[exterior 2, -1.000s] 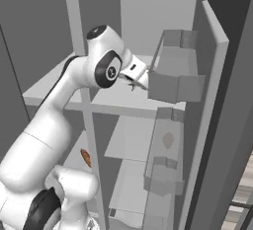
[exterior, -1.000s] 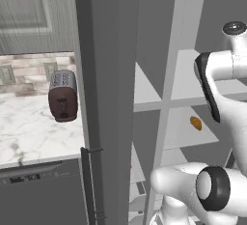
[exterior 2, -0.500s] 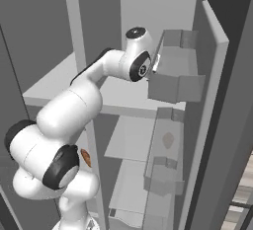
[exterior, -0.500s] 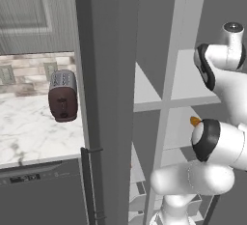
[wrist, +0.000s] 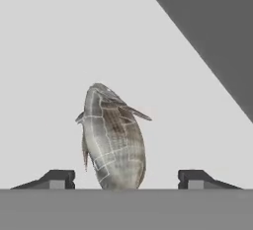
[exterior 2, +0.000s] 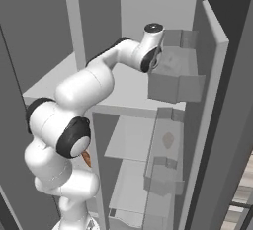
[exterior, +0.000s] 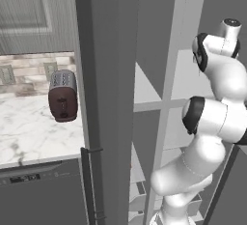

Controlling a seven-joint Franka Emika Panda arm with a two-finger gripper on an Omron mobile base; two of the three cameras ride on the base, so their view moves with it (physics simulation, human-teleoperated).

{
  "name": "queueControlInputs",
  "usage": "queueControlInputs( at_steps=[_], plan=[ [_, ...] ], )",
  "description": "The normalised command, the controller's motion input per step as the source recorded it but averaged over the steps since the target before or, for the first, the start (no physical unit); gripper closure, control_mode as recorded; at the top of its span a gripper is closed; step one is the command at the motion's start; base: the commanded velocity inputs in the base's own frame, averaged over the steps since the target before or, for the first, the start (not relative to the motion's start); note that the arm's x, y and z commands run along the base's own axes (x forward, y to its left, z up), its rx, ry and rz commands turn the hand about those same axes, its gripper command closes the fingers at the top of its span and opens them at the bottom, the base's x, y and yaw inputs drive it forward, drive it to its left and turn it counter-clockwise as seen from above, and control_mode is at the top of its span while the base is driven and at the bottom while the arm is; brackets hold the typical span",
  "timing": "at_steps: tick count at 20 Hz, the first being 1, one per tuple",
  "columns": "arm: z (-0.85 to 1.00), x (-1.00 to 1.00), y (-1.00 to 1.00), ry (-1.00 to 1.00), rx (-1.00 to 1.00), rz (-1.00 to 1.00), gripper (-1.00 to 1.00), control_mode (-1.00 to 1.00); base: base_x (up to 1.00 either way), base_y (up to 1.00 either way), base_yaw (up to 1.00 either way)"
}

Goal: Pick up the frozen fish from the freezer, place it on any shelf in the fridge, and close the fridge and freezer doors when done.

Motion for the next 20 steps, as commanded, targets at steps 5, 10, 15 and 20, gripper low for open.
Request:
queueControlInputs(
  at_steps=[5,10,15,20],
  plan=[
    [0.02,-0.35,0.26,0.03,0.01,0.02,-1.00,-1.00,0.00,0.00,0.00],
    [0.03,-0.99,0.46,0.00,0.00,0.01,-1.00,-1.00,0.00,0.00,0.00],
    [0.00,-1.00,0.58,0.00,0.00,0.01,-1.00,-1.00,0.00,0.00,0.00],
    [0.00,-1.00,0.71,0.06,0.00,0.03,-1.00,-1.00,0.00,0.00,0.00]
  ],
)
